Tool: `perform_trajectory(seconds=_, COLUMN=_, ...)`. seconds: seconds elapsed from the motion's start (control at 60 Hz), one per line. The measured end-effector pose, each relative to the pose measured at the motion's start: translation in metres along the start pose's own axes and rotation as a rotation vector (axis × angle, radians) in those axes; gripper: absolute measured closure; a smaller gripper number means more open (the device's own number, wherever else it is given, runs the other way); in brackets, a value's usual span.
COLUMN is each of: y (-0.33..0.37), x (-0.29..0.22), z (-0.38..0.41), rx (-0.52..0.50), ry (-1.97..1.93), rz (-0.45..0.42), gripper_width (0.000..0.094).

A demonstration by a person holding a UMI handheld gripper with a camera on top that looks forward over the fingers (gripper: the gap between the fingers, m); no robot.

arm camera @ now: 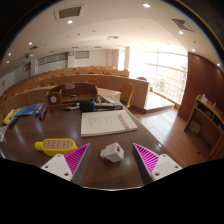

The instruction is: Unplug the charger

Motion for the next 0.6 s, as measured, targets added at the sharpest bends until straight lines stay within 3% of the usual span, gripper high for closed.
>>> perform_trajectory(seconds=0.367, y=0.223, x=0.050, z=0.038, rx=-0.067, ry=0.077, rz=-0.027, gripper_width=0.0089)
perform_trajectory(seconds=0.6, y=0.310, x=0.068, z=0.050, rx=-0.092, ry=0.121, rz=-0.053, gripper_width=0.0088)
Point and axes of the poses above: the point between the fingertips, and its own axes, seen from behind it with the camera up: z to the left, x down, y backward, against the way the camera looks, the point moved 1 cm from there along y, backward, against the way the camera looks, and after that the axes turned 2 degrees about z, right-handed, at the moved point
